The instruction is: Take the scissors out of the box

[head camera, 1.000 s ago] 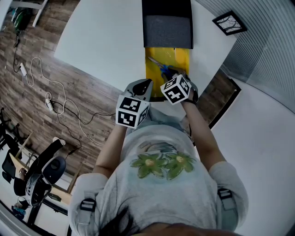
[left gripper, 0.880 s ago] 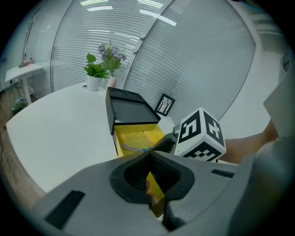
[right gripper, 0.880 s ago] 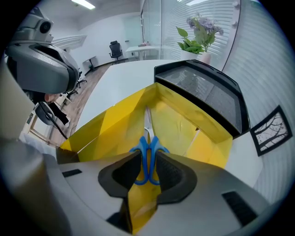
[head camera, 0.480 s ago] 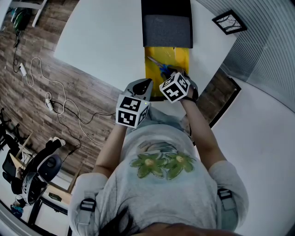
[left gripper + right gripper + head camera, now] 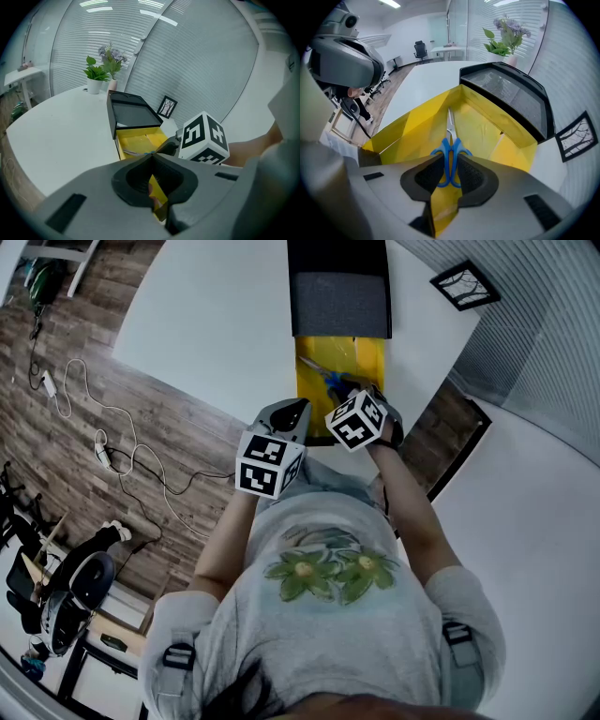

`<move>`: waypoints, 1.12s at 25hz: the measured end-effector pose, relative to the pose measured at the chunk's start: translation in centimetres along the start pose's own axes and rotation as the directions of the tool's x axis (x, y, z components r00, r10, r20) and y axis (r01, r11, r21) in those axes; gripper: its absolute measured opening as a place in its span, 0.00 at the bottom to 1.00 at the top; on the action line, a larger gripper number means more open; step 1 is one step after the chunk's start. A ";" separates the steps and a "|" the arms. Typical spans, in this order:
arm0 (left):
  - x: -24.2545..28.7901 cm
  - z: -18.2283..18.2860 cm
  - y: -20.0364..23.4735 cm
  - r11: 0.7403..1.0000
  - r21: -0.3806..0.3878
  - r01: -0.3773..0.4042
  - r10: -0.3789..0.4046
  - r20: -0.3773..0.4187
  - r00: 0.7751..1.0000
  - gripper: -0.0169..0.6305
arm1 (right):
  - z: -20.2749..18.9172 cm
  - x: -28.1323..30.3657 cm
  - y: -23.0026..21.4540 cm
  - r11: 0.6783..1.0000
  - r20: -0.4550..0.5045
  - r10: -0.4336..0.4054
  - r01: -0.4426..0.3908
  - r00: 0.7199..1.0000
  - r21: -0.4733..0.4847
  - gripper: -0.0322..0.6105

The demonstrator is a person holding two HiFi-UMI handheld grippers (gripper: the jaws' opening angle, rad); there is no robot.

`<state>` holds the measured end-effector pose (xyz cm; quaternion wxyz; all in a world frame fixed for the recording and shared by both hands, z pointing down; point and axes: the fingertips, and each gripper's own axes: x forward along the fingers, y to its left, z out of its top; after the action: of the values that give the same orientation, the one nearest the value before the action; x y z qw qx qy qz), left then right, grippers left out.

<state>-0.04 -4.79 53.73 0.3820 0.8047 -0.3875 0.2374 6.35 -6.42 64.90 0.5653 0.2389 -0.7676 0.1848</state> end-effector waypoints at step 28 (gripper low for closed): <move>-1.3 1.5 0.1 0.999 0.037 0.004 -0.005 0.019 1.000 0.04 | 1.7 -2.3 -0.9 0.996 0.059 -0.023 0.018 0.998 0.082 0.18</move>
<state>-0.78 -5.49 52.03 0.3639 0.8148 -0.3847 0.2361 6.18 -7.73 62.19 0.5336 0.2752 -0.7735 0.2029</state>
